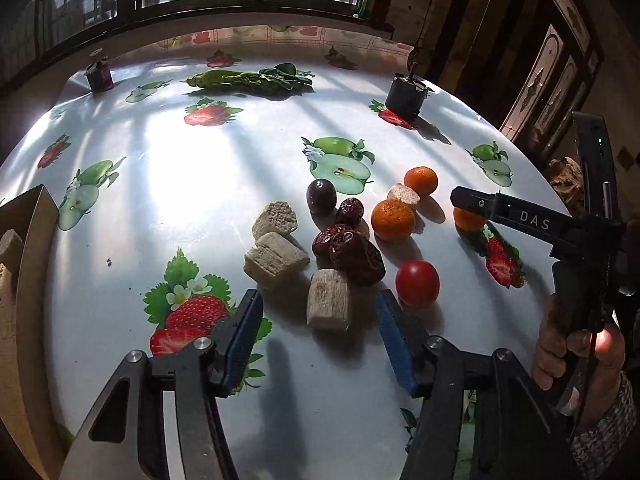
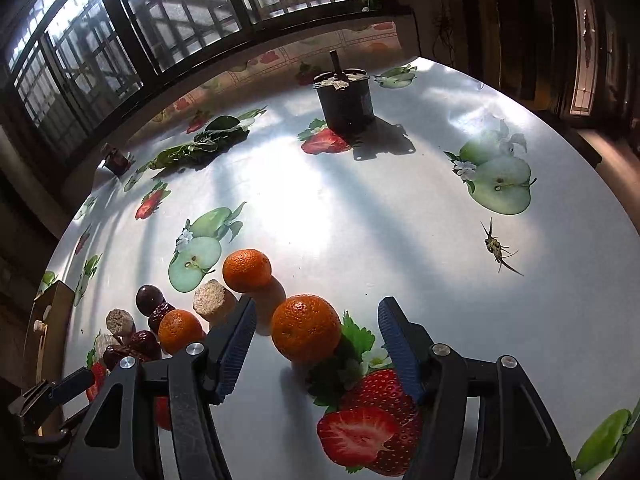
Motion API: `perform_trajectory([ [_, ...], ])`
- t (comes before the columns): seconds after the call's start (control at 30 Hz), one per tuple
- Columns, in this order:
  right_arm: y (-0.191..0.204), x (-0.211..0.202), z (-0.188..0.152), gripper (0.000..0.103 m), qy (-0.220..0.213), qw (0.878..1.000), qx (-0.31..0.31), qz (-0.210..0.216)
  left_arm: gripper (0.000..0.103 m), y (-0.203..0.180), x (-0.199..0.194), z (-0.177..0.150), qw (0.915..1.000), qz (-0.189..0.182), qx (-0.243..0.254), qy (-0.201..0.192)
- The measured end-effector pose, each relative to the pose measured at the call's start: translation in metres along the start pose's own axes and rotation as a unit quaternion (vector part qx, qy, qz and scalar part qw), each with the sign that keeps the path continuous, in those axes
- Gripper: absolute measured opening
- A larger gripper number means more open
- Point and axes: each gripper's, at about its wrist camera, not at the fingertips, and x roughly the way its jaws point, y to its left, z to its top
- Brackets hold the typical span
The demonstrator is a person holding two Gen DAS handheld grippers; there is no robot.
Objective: Organize fruits
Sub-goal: 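Move both open tools back to the food cluster, then grasp a beige cake with the left tool while the right tool grasps a tangerine, then carry the cake and tangerine into the cardboard box with both tools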
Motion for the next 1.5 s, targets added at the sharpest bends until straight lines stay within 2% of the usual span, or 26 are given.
perform_trajectory([
  [0.17, 0.003, 0.000, 0.000, 0.066, -0.012, 1.000, -0.014, -0.007, 0.050, 0.001, 0.014, -0.003, 0.9996, -0.021, -0.015, 0.006],
  [0.4, 0.005, 0.006, -0.002, 0.058, -0.002, 1.000, -0.020, -0.010, 0.048, -0.004, 0.012, -0.010, 0.9998, -0.011, 0.005, -0.018],
  [0.47, 0.008, 0.007, -0.003, 0.051, -0.002, 1.000, -0.027, -0.014, 0.040, -0.005, 0.011, -0.011, 0.9997, -0.010, 0.008, -0.020],
  [0.5, 0.009, 0.006, -0.004, 0.049, -0.003, 0.999, -0.030, -0.015, 0.027, -0.005, 0.012, -0.011, 0.9997, -0.011, 0.007, -0.020],
  [0.53, 0.011, 0.006, -0.004, 0.044, -0.004, 0.999, -0.033, -0.013, 0.025, -0.003, 0.012, -0.012, 0.9997, -0.013, 0.004, -0.020],
  [0.63, 0.015, 0.005, -0.006, 0.038, -0.007, 0.999, -0.044, -0.015, 0.025, -0.001, 0.011, -0.011, 0.9995, -0.023, -0.002, -0.020],
  [0.9, 0.011, -0.002, -0.008, 0.037, -0.023, 0.999, -0.028, -0.032, 0.025, 0.002, 0.007, -0.013, 0.9995, -0.017, -0.010, -0.026],
  [1.03, 0.008, -0.005, -0.008, 0.037, -0.027, 0.998, -0.014, -0.059, 0.025, 0.005, 0.002, -0.016, 0.9991, -0.029, -0.023, -0.023],
  [1.13, 0.009, -0.016, -0.012, 0.037, -0.022, 0.999, 0.004, -0.046, 0.025, 0.013, -0.015, -0.018, 0.9975, -0.047, -0.041, -0.031],
  [1.27, 0.034, -0.042, -0.017, 0.037, -0.032, 0.999, -0.016, -0.024, 0.025, 0.035, -0.057, -0.027, 0.9933, -0.071, -0.069, -0.059],
  [1.4, 0.078, -0.063, -0.016, 0.037, -0.040, 0.998, -0.054, 0.011, 0.025, 0.077, -0.101, -0.033, 0.9894, -0.055, -0.103, -0.087],
  [1.5, 0.122, -0.073, -0.018, 0.038, -0.043, 0.994, -0.094, 0.042, 0.025, 0.121, -0.129, -0.036, 0.9861, -0.017, -0.131, -0.101],
])
